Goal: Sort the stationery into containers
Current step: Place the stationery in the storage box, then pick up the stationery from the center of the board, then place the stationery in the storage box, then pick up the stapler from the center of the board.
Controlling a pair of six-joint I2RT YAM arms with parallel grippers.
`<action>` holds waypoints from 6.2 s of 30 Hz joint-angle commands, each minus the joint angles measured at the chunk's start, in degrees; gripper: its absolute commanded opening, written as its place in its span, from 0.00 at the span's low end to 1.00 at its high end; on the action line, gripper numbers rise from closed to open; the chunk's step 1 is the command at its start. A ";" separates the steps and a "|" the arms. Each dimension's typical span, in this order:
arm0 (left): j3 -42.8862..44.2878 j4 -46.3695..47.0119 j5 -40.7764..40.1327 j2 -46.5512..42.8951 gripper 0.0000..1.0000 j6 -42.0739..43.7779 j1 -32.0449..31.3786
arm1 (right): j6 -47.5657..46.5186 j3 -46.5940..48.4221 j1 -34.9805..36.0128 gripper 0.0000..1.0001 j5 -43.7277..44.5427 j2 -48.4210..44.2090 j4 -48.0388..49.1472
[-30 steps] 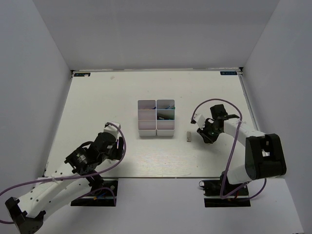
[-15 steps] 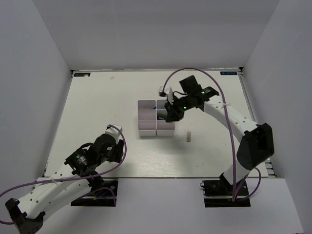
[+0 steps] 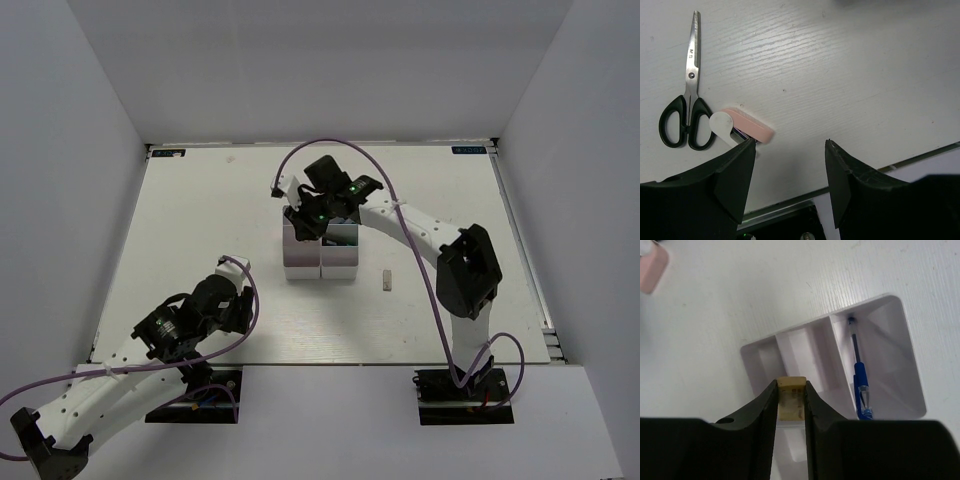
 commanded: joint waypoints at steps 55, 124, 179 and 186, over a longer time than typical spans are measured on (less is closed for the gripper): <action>2.09 -9.51 -20.36 0.84 0.84 -15.83 0.94 | 45.42 -41.57 -16.49 0.52 25.06 -19.63 6.32; 2.62 -10.47 -17.01 7.07 0.50 -20.57 1.12 | -10.66 -8.78 2.23 0.47 2.22 -7.30 10.80; 26.58 6.41 13.30 39.56 0.01 -15.66 6.83 | 8.51 -55.72 -15.00 0.38 9.42 -54.42 17.39; 41.02 -0.63 25.09 50.32 0.02 -9.77 6.56 | 9.30 -57.39 -16.40 0.39 9.50 -55.83 18.80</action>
